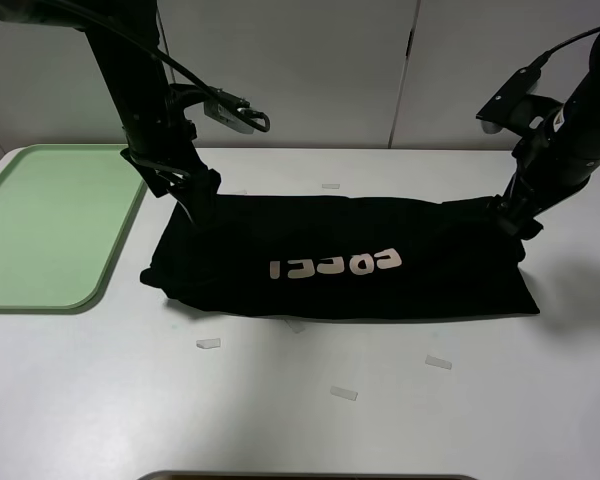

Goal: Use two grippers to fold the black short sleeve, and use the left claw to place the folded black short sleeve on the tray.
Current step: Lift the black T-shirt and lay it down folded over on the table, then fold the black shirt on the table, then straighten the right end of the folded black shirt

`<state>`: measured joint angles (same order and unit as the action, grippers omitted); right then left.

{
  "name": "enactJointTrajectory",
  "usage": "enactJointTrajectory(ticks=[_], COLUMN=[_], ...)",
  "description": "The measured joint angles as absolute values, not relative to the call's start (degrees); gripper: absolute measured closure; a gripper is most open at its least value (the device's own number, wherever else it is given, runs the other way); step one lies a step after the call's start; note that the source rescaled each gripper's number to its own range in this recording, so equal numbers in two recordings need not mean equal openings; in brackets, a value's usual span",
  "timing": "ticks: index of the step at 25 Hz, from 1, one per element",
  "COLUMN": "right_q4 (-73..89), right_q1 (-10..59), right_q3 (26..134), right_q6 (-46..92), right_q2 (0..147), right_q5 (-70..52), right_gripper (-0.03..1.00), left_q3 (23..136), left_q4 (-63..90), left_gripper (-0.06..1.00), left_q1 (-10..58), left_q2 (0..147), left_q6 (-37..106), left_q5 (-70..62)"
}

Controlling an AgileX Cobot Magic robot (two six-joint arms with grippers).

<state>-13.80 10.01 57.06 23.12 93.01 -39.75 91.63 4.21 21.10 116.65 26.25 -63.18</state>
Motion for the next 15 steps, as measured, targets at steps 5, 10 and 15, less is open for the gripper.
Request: enactJointTrajectory(ticks=[5, 10, 15], right_q4=[-13.9, -12.8, -7.9], right_q1=[10.0, 10.0, 10.0], right_q3=[57.1, 57.1, 57.1], right_q6=[23.1, 23.1, 23.1], right_q2=[89.1, 83.5, 80.3], right_q5=[-39.7, -39.9, -40.1], right_gripper=[-0.03, -0.03, -0.03], left_q3=[92.1, 93.4, 94.0], left_q4=[4.2, 4.1, 4.1], left_gripper=[-0.05, -0.05, -0.05], left_q1=[21.1, 21.1, 21.1], left_q2=[116.7, 114.5, 108.5], left_q6=[26.2, 24.2, 21.3], left_q5=[-64.9, -66.5, -66.6])
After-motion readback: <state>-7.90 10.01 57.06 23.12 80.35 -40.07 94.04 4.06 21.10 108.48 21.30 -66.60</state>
